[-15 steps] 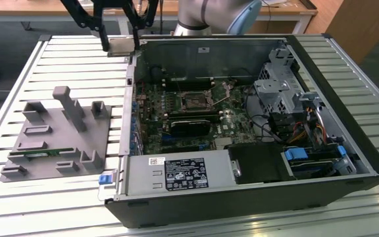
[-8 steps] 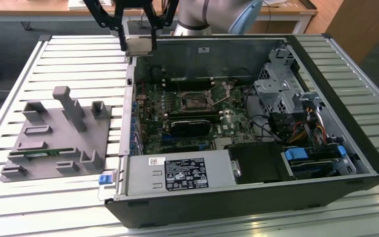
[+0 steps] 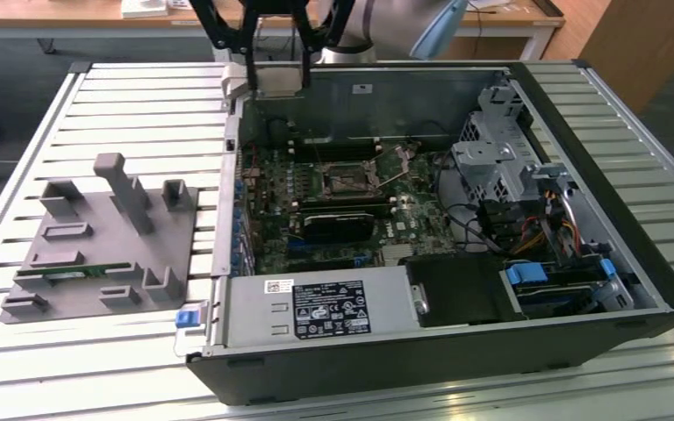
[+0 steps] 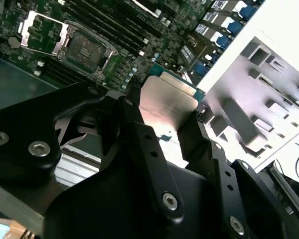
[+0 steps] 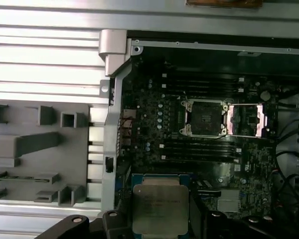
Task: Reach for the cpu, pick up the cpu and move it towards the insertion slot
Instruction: 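Pick up the cpu and move it towards the insertion slot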
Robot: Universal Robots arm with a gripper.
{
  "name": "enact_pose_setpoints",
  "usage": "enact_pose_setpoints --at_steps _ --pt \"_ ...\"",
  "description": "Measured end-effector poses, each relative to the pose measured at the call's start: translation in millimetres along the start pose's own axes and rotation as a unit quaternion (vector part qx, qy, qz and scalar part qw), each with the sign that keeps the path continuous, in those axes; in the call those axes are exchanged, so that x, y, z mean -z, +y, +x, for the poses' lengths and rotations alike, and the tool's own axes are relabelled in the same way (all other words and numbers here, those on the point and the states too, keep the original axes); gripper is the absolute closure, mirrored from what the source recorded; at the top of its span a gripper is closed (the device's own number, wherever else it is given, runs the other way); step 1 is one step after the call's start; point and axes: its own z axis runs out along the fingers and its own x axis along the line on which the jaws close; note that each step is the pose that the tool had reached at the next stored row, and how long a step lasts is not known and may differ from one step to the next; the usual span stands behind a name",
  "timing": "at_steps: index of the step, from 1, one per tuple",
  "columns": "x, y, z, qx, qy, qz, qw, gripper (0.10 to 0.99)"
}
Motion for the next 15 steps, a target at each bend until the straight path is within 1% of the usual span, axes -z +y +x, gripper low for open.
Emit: enact_pose_setpoints --at_steps 11,13,15 --pt "-1.2 2.9 -45.3 0.000 0.0000 0.0000 1.0000 0.545" --pt "-1.8 6.6 -50.3 0.000 0.0000 0.0000 1.0000 0.545" --pt "-2.8 12.8 -53.5 0.000 0.0000 0.0000 1.0000 0.545"
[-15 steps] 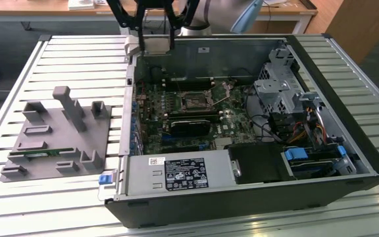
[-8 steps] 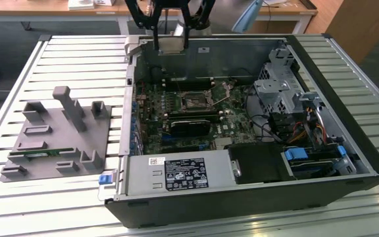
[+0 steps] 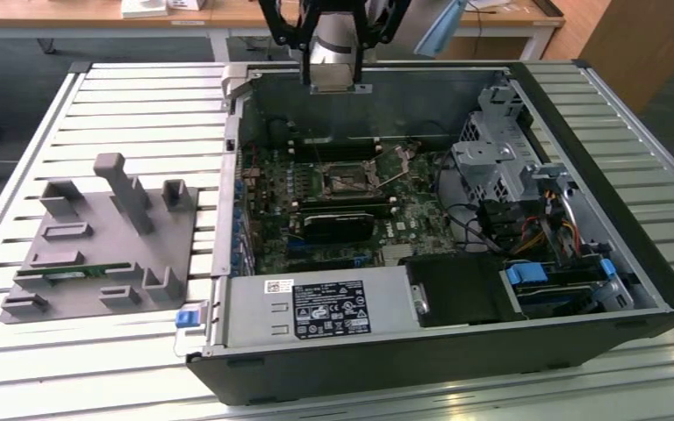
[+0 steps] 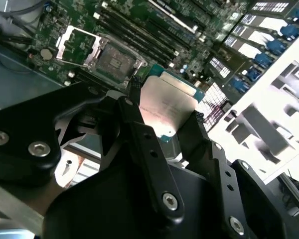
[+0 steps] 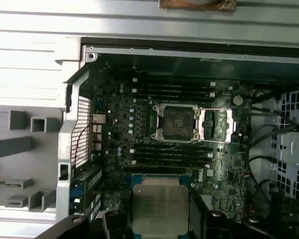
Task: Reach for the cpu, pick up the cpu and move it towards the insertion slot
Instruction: 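Pick up the cpu and move it towards the insertion slot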
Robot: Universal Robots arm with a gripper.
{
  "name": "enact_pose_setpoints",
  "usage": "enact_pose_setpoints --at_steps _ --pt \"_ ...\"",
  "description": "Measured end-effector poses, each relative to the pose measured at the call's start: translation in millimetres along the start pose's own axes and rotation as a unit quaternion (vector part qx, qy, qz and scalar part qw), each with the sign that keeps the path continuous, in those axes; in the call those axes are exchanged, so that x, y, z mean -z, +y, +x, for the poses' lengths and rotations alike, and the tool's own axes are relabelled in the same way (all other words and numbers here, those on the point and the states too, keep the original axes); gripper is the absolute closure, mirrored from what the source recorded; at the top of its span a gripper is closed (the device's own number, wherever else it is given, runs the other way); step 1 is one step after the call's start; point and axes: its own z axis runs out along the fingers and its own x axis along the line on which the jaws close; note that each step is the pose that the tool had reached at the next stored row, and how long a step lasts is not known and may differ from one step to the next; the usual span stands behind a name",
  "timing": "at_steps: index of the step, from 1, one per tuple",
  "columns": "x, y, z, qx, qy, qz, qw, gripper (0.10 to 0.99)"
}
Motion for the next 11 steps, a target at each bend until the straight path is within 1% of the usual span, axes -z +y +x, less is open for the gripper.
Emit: enact_pose_setpoints --at_steps 5,11 --pt "-2.1 19.2 -5.9 0.000 0.0000 0.0000 1.0000 0.545" --pt "-4.3 42.7 -9.5 0.000 -0.0005 0.0000 1.0000 0.545"
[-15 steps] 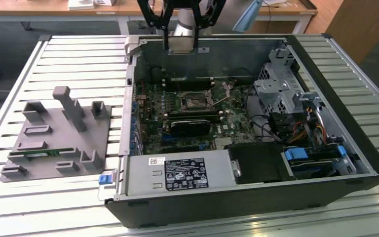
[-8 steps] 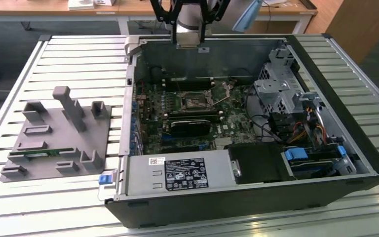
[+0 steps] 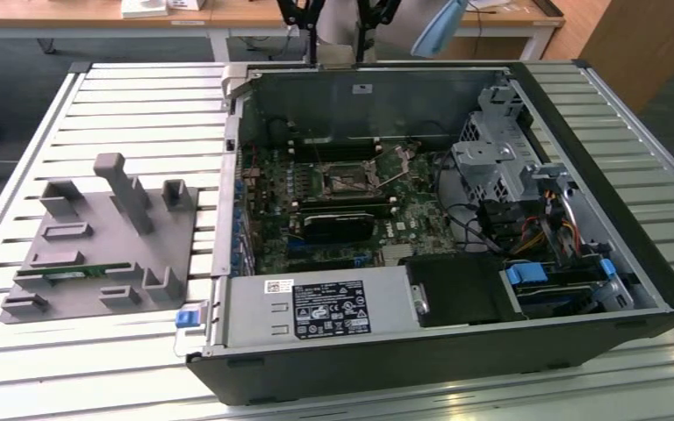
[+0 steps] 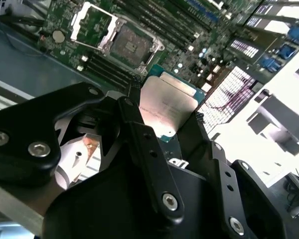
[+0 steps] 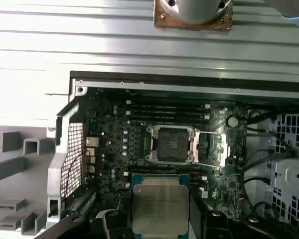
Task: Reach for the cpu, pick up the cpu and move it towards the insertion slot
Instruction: 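Pick up the cpu and move it towards the insertion slot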
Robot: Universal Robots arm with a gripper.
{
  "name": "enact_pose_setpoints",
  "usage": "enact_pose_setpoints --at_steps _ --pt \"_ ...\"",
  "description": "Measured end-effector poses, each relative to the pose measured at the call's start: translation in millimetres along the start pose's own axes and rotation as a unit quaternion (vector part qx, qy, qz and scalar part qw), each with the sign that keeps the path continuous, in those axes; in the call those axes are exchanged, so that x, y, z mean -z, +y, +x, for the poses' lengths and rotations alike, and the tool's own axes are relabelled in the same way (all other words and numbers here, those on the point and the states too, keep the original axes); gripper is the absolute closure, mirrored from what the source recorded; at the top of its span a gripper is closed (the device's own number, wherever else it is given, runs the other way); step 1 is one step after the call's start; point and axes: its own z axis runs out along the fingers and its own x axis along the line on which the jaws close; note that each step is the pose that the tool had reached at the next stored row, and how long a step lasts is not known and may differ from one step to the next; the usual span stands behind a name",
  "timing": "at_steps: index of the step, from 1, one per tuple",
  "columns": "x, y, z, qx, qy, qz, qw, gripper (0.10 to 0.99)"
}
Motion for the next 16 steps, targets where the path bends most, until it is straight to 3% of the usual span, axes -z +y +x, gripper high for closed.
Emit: enact_pose_setpoints --at_steps 7,16 --pt "-2.3 22.4 -4.0 0.000 -0.0001 0.0000 1.0000 0.545" --pt "-5.4 33.6 -21.0 0.000 0.0000 0.0001 1.0000 0.545"
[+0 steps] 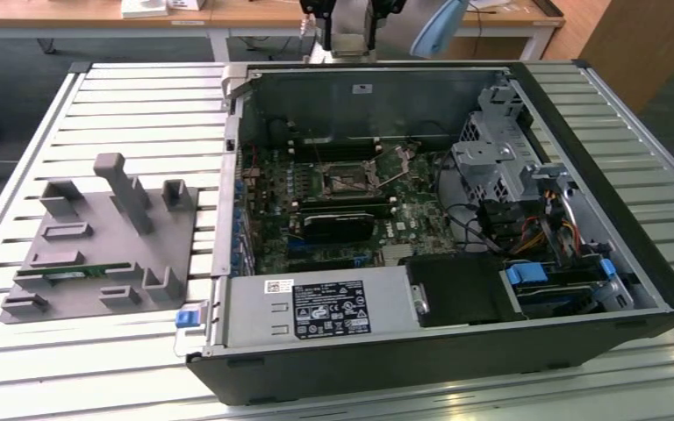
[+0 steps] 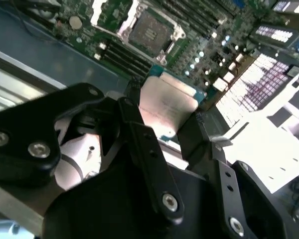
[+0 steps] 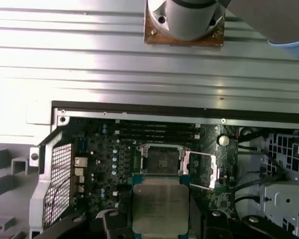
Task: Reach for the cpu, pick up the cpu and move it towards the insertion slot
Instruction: 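Pick up the cpu and move it towards the insertion slot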
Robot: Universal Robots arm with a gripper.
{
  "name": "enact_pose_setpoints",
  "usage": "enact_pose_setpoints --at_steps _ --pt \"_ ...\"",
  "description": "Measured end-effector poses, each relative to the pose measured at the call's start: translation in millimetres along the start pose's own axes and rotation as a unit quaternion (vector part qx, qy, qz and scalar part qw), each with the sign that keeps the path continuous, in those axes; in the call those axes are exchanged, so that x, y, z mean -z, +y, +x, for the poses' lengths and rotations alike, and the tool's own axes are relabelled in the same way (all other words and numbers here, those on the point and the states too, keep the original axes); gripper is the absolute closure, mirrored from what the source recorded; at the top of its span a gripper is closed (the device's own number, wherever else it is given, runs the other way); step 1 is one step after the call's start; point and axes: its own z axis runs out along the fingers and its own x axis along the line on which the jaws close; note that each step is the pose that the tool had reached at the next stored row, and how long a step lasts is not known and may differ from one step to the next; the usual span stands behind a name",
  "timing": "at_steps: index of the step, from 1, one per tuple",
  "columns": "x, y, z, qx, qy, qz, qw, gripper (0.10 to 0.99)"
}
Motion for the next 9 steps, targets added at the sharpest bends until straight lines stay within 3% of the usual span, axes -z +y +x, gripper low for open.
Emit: enact_pose_setpoints --at_steps 9 --pt "-1.6 3.1 -19.7 0.000 -0.0003 0.0000 1.0000 0.545"
